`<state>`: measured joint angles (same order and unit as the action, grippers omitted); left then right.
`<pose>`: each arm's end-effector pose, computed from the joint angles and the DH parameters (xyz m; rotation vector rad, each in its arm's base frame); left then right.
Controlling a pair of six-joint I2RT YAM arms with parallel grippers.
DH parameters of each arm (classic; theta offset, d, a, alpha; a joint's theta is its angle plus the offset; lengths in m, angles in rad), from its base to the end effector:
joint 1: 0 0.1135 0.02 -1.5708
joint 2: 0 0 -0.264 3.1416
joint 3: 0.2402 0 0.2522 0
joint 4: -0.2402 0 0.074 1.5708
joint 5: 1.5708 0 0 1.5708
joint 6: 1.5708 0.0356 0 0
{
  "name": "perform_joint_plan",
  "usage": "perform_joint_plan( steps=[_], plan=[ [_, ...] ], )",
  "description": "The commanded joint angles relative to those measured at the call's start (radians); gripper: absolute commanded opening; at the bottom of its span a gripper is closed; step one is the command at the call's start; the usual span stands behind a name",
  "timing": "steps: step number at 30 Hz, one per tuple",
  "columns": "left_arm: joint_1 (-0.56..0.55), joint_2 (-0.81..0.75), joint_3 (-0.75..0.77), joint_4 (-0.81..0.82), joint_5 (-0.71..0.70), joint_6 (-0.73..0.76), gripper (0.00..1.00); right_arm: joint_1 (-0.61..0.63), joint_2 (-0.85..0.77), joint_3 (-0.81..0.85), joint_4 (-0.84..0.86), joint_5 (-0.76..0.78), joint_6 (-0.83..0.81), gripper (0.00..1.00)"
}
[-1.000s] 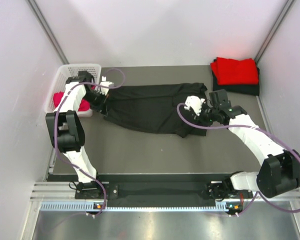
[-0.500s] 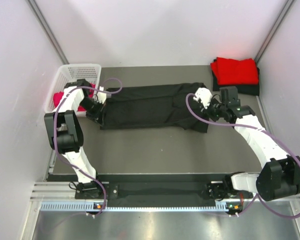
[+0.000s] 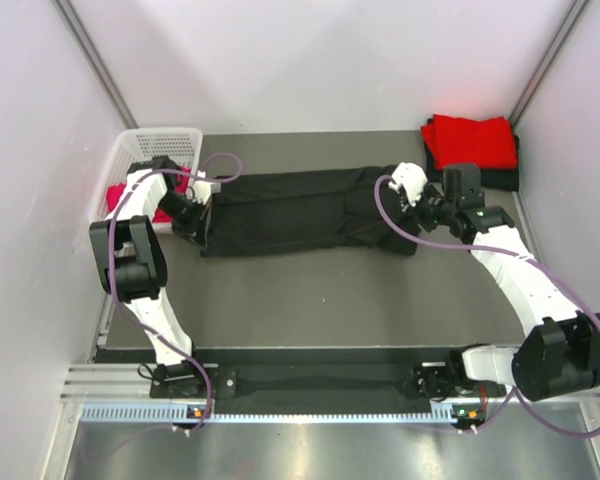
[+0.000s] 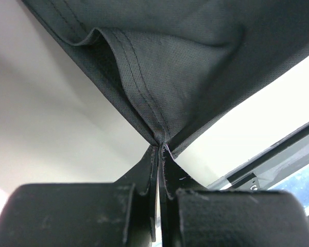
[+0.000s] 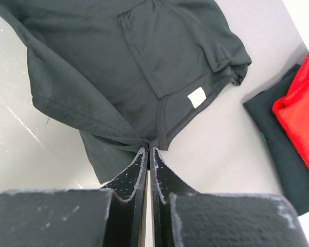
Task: Fold and stack the t-shirts
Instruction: Fold the tshirt
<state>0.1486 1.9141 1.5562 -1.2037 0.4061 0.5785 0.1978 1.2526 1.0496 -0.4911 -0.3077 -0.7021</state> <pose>0.3584 0.0394 0.2258 0.6291 2.8685 -0.5603 0.2650 0.0641 0.3046 -1.1116 1.9302 0.0738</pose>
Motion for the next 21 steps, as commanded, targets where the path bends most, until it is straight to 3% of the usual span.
perform_joint_plan(
  steps=[1, 2, 3, 6, 10, 17, 21],
  plan=[
    [0.003, 0.014, -0.001, -0.030, 0.043, 0.009, 0.00, -0.015, 0.010, 0.049, 0.025, -0.027, 0.012, 0.00],
    [0.005, 0.016, -0.008, -0.025, 0.046, 0.009, 0.03, -0.015, 0.011, 0.046, 0.019, -0.036, 0.012, 0.00],
    [0.005, 0.014, -0.019, -0.020, 0.036, 0.009, 0.16, -0.015, 0.014, 0.047, 0.014, -0.042, 0.015, 0.00],
    [0.003, -0.042, -0.071, 0.022, 0.004, 0.024, 0.34, -0.014, 0.019, 0.050, -0.018, -0.062, 0.016, 0.00],
    [-0.015, -0.170, -0.131, 0.107, -0.070, 0.069, 0.47, -0.006, 0.028, 0.043, -0.076, -0.093, 0.012, 0.00],
    [-0.211, -0.228, -0.234, 0.182, -0.148, 0.156, 0.46, 0.022, 0.045, 0.010, -0.072, -0.099, 0.016, 0.00],
    [-0.264, -0.219, -0.303, 0.259, -0.196, 0.185, 0.45, 0.023, 0.059, 0.023, -0.076, -0.096, 0.012, 0.00]
  ],
)
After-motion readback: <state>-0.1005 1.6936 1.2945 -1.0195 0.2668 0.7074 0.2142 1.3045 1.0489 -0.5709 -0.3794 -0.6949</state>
